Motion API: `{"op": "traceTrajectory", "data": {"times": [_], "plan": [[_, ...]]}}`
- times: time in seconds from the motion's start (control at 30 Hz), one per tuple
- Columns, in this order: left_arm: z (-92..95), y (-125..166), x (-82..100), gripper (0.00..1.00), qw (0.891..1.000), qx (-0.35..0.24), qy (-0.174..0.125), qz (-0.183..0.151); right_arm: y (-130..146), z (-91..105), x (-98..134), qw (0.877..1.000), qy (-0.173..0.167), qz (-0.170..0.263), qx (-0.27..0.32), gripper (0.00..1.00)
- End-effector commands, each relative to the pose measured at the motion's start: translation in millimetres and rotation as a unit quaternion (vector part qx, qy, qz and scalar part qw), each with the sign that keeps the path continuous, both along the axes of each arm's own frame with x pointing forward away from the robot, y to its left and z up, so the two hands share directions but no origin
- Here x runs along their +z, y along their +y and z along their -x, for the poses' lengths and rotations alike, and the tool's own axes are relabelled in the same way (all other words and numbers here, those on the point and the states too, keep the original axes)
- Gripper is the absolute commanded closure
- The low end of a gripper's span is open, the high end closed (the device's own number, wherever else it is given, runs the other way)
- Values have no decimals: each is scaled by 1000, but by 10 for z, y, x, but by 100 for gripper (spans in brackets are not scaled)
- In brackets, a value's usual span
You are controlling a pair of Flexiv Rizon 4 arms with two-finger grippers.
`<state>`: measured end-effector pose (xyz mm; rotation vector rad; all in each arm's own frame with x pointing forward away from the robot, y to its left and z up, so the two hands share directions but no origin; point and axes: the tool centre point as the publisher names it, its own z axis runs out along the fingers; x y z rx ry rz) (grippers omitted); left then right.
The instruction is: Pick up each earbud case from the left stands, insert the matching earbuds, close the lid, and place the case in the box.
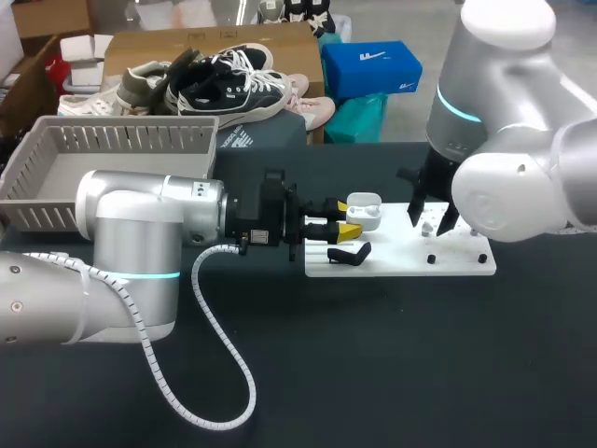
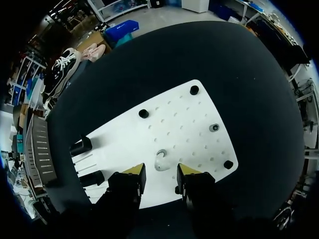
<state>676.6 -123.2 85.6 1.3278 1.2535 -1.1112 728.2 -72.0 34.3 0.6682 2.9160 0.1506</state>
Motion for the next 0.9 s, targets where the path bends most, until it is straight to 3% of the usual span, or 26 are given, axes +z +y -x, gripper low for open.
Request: {"op": "traceTrajectory", "data": {"times": [0.03, 0.9], "plan": [[6, -1, -3, 100, 1000, 1, -1, 1, 5, -37, -34, 1000, 6, 1, -1, 62], [6, -1, -3, 100, 1000, 1, -1, 1, -8, -65, -112, 1000, 14, 0, -3, 69]]}}
